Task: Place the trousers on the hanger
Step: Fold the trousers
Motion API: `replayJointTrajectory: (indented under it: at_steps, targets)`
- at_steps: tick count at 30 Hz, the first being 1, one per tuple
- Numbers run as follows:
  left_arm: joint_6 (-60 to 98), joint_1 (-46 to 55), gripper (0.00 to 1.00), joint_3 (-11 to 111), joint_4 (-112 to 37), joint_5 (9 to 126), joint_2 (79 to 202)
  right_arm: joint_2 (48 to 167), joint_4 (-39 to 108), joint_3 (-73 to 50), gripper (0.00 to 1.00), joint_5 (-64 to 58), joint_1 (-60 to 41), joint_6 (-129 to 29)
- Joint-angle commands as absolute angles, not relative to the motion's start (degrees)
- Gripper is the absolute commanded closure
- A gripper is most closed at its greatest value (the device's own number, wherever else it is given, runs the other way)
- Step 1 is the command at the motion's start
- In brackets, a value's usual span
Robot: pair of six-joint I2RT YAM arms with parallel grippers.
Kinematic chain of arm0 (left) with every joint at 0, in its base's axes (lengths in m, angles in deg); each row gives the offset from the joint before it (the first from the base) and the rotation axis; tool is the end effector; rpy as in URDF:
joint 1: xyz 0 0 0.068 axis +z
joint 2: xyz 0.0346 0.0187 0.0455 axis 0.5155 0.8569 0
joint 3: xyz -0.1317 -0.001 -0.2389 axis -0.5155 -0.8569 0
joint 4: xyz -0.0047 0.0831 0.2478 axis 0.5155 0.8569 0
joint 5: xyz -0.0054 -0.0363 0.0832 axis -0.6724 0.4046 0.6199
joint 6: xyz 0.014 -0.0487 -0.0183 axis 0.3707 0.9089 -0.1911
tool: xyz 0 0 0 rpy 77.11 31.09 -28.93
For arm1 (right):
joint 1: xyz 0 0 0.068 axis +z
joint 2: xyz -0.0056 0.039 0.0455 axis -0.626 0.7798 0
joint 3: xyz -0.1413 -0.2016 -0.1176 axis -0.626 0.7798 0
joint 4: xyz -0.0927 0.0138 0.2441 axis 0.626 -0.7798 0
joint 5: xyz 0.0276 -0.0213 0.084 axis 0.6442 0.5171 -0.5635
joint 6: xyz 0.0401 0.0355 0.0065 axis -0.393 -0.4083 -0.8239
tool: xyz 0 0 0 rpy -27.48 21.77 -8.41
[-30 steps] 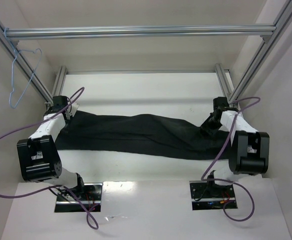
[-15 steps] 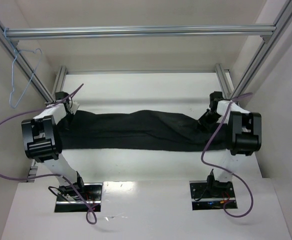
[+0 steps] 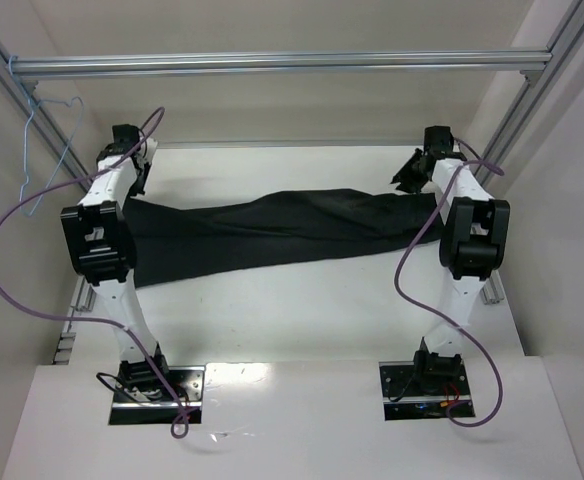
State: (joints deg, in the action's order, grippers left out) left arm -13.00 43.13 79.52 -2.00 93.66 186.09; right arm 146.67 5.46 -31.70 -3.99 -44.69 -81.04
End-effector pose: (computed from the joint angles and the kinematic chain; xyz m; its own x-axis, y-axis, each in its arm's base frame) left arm 0.4603 0.1098 0.2274 -0.8631 0.1547 -0.4808 -0.0837 0.8949 0.4383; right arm 0.4637 -0.0430 0.2081 -0.6210 0.6769 -0.3951 0.5090 0.7316 0.4534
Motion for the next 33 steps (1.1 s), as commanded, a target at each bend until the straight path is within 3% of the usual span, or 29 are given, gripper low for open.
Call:
replayJointTrajectory:
  at_steps: [1, 6, 11, 13, 20, 31, 32, 33]
  targets:
    - [-10.7, 42.5, 0.97, 82.9, 0.3, 93.3, 185.7, 145.2, 9.8, -34.3, 0.66, -3.8, -45.7, -74.7]
    - [-12.4, 42.5, 0.97, 73.4, -0.3, 92.7, 178.2, 133.7, 10.3, -26.4, 0.40, -1.6, -45.7, -73.3]
    - [-13.8, 42.5, 0.97, 60.2, -2.6, 94.1, 169.2, 121.3, 6.2, -17.1, 0.15, 9.9, -47.1, -79.7]
    - [-14.5, 42.5, 0.97, 54.6, -3.2, 94.8, 165.3, 115.6, 6.2, -11.1, 0.00, 11.4, -48.6, -80.6]
    - [-15.1, 42.5, 0.97, 48.0, -5.4, 94.7, 161.3, 109.3, 4.7, -2.0, 0.00, 13.2, -49.3, -81.3]
    - [-14.5, 42.5, 0.97, 45.3, -6.0, 95.2, 159.5, 122.1, 11.4, -0.9, 0.00, 5.7, -49.8, -86.1]
    - [-14.5, 42.5, 0.97, 45.3, -6.0, 95.2, 159.0, 122.9, 12.2, -1.5, 0.02, 5.0, -49.8, -86.7]
    - [-14.5, 42.5, 0.97, 44.8, -6.5, 95.2, 158.9, 123.6, 12.9, -1.5, 0.11, 4.3, -49.8, -86.7]
